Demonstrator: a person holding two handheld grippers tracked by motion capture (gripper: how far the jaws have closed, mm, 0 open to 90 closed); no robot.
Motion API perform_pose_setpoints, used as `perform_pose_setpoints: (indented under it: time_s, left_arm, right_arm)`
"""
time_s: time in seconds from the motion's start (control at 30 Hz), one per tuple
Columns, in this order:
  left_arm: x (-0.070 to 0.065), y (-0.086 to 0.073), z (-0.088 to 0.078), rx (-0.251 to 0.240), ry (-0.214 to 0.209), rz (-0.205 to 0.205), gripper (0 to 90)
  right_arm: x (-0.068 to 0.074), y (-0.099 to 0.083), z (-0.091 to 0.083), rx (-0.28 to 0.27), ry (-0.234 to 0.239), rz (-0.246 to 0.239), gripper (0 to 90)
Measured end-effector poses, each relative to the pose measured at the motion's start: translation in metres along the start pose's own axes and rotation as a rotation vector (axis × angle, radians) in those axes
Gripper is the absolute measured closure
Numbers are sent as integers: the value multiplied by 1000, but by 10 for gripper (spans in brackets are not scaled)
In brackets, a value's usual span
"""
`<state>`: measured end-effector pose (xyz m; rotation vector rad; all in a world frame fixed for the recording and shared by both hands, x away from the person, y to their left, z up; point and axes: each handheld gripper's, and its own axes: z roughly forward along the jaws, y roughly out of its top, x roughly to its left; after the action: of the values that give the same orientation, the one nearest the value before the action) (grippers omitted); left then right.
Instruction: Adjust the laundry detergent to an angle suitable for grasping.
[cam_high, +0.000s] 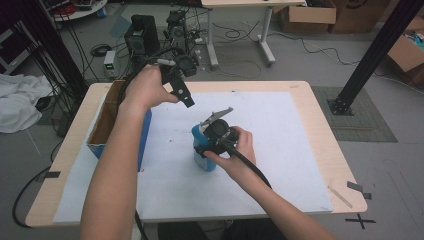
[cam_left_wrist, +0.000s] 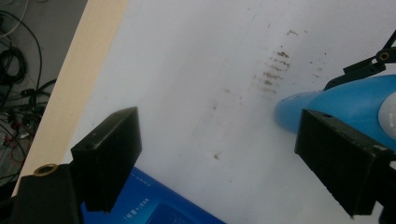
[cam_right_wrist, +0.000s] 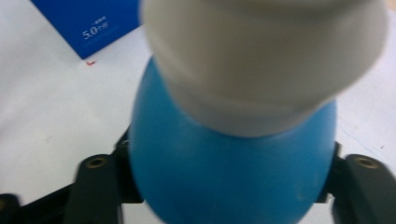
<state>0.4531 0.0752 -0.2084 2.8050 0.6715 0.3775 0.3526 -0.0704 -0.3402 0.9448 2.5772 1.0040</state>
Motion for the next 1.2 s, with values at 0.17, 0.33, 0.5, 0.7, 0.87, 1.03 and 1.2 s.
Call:
perform_pose_setpoints:
  time_s: [0.17, 0.33, 0.5, 0.7, 0.87, 1.03, 1.2]
  left_arm:
    - [0, 0, 1, 6, -3, 1, 155]
    - [0, 0, 1, 6, -4, 0, 155]
    - [0, 0, 1, 7, -3, -1, 155]
    - [0, 0, 2, 8, -5, -2, 155]
    - [0, -1, 1, 10, -6, -2, 155]
    - [0, -2, 0, 4, -7, -1, 156]
    - [0, -4, -1, 5, -6, 2, 156]
  right_arm:
    - [-1, -1, 1, -5, 2, 1, 392]
    - [-2, -1, -4, -18, -29, -51, 431]
    - [-11, -4, -6, -41, -8, -31, 436]
    - [-18, -5, -8, -54, 51, -66, 438]
    - [-23, 1, -13, -67, 122, -140, 438]
    - [-26, 6, -16, -89, 167, -230, 439]
    - [-32, 9, -20, -118, 247, -312, 438]
